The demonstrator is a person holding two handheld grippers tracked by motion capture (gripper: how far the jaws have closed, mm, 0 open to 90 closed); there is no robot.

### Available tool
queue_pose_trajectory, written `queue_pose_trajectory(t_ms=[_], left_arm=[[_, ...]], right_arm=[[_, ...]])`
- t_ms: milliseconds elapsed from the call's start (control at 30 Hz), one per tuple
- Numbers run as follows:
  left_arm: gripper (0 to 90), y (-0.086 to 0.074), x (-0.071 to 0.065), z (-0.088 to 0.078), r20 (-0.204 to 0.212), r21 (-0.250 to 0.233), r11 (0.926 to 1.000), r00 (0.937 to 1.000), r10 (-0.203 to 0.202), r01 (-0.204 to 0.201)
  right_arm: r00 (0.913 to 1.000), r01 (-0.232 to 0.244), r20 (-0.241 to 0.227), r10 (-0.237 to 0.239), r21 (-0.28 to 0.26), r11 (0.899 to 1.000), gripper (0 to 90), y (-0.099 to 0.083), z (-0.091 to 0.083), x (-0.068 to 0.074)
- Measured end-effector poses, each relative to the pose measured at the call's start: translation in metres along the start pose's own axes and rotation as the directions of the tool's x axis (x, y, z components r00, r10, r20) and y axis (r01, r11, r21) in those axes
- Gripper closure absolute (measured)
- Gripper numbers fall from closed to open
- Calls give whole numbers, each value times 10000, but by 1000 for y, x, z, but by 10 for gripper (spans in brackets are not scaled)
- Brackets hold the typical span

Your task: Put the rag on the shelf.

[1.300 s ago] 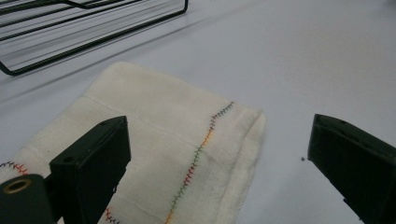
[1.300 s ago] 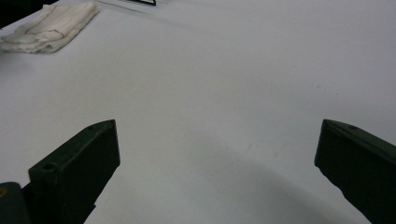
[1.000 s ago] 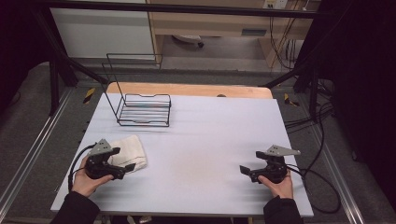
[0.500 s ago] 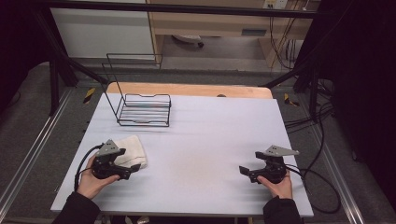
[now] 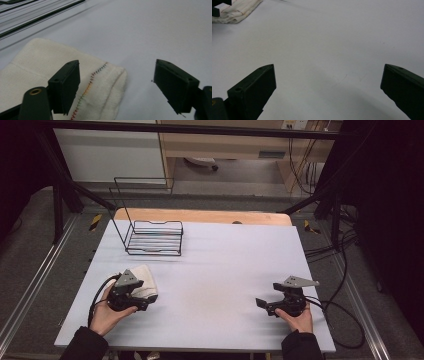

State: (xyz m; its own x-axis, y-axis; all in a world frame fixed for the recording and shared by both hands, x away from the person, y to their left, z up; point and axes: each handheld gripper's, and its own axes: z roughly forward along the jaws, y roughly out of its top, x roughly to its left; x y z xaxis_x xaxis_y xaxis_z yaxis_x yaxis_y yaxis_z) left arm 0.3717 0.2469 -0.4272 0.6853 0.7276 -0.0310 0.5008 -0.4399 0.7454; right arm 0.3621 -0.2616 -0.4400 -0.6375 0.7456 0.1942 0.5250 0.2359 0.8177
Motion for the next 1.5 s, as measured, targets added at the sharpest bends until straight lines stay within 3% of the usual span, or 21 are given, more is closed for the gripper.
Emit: queue_pose_trajectory(t_ms=[33,233,433,600,700,833,1067,1133,1500], left_arm=[[305,1,-1,1,-62,42,10000,10000,49,-49],[424,3,-5,8,-302,319,9991,9991,305,-295],[560,3,-6,14,-180,641,9972,9991,396,-383],[662,2,-4,19,-242,837,9961,9993,286,-264],[696,2,-1,20,-229,887,9961,9997,16,4],[791,2,-1,21,-288,923,9957,9996,23,4],[843,5,0,21,-286,951,9952,9994,-186,212],[847,5,1,19,-246,792,9955,9985,-495,513],[850,20,-11,10,-339,211,9940,9937,-1067,1075]], right_arm=[[10000,3,-19,-3,23,10000,5,0,0,0],[10000,-51,-22,51,53,10000,6,0,0,0],[10000,-75,-46,75,70,9999,6,0,1,1],[10000,-71,-41,71,73,9999,7,0,1,0],[10000,-31,-55,32,85,10000,7,0,1,0],[10000,-14,-67,15,102,9999,8,0,2,0],[10000,-23,-79,24,122,9999,9,0,2,0],[10000,-17,-88,18,134,9999,9,0,2,0],[9999,-61,-99,62,75,10000,9,0,2,0]])
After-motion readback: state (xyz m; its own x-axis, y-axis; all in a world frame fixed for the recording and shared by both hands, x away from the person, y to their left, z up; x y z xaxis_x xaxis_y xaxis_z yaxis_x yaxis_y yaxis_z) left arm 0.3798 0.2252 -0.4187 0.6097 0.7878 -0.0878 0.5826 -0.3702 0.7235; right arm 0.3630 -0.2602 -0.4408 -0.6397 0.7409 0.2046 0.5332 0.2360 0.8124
